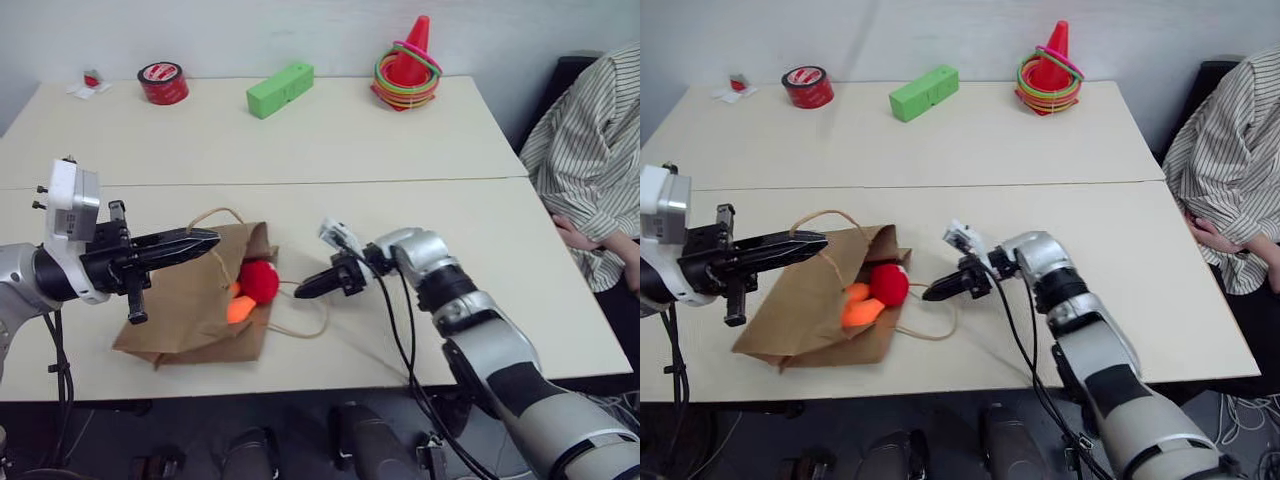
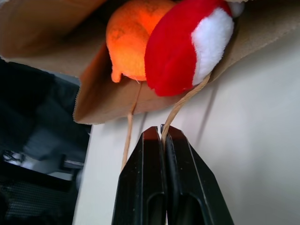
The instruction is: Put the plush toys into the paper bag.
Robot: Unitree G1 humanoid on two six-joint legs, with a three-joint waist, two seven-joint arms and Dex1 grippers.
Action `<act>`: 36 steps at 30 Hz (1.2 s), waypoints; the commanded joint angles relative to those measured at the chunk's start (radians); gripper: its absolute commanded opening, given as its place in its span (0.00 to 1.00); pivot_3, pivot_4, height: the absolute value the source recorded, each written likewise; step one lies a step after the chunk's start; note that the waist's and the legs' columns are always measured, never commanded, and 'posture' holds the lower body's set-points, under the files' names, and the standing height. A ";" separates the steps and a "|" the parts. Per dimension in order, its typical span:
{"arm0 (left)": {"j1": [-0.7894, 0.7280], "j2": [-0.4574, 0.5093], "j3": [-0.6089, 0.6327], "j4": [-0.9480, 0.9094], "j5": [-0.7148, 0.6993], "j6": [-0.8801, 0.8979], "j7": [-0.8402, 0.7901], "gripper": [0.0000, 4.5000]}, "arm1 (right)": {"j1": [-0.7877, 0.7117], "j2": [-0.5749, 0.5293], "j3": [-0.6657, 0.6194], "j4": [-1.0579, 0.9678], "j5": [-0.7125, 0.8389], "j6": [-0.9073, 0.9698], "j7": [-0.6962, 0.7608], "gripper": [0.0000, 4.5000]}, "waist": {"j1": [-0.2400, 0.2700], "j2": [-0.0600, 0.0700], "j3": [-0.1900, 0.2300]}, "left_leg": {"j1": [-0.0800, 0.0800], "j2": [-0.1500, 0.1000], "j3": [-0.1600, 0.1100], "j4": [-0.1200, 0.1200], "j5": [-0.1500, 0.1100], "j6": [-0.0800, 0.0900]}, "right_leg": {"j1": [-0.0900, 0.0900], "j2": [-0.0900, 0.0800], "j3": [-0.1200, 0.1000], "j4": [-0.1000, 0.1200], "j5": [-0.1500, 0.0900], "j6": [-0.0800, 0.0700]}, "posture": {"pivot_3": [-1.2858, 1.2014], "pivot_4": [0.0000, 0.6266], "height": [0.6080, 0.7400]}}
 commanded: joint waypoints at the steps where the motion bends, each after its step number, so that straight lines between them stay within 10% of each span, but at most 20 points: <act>1: -0.041 -0.026 0.016 0.023 0.014 -0.056 0.027 0.00 | 0.030 -0.107 -0.137 -0.300 0.192 0.243 0.011 0.01 | 0.011 0.001 0.001 | -0.001 0.000 0.000 0.000 0.000 0.000 | -0.001 0.000 0.000 0.000 0.000 0.000 | 0.52 0.24 1.00; 8: -0.174 -0.114 -0.075 0.146 0.181 -0.256 0.046 0.00 | -0.037 -0.234 -0.483 -0.453 0.411 0.488 -0.227 0.01 | 0.016 0.001 0.001 | 0.000 0.000 0.000 0.000 0.000 0.000 | -0.001 0.001 0.000 0.000 0.000 0.000 | 0.52 0.24 1.00; 17: -0.320 -0.223 -0.209 0.352 0.354 -0.480 -0.001 0.00 | 0.021 -0.260 -0.541 -0.484 0.489 0.506 -0.411 0.01 | 0.014 0.001 0.001 | -0.002 0.000 0.002 -0.001 -0.001 0.001 | -0.001 0.001 0.001 -0.004 0.001 0.001 | 0.52 0.24 1.00; 20: -0.327 -0.219 -0.221 0.353 0.339 -0.460 -0.036 0.00 | 0.076 -0.291 -0.537 -0.561 0.568 0.527 -0.384 0.14 | 0.018 0.001 0.001 | -0.003 0.001 0.002 -0.002 -0.001 0.002 | -0.002 0.001 0.001 -0.006 0.001 0.002 | 0.52 0.24 1.00; 31: -0.201 -0.060 -0.087 0.319 0.274 -0.318 -0.106 0.78 | 0.099 -0.388 -0.672 -0.584 0.754 0.591 -0.461 1.00 | 0.013 0.001 0.001 | -0.004 0.001 0.002 -0.001 -0.001 0.002 | -0.004 0.001 0.001 -0.005 0.001 0.003 | 0.52 0.24 1.00; 36: -0.084 -0.032 -0.011 0.281 0.259 -0.287 -0.110 1.00 | 0.122 -0.391 -0.690 -0.585 0.817 0.581 -0.488 1.00 | 0.014 0.001 0.001 | -0.004 0.001 0.002 -0.002 -0.001 0.002 | -0.003 0.001 0.001 -0.007 0.001 0.003 | 0.52 0.24 1.00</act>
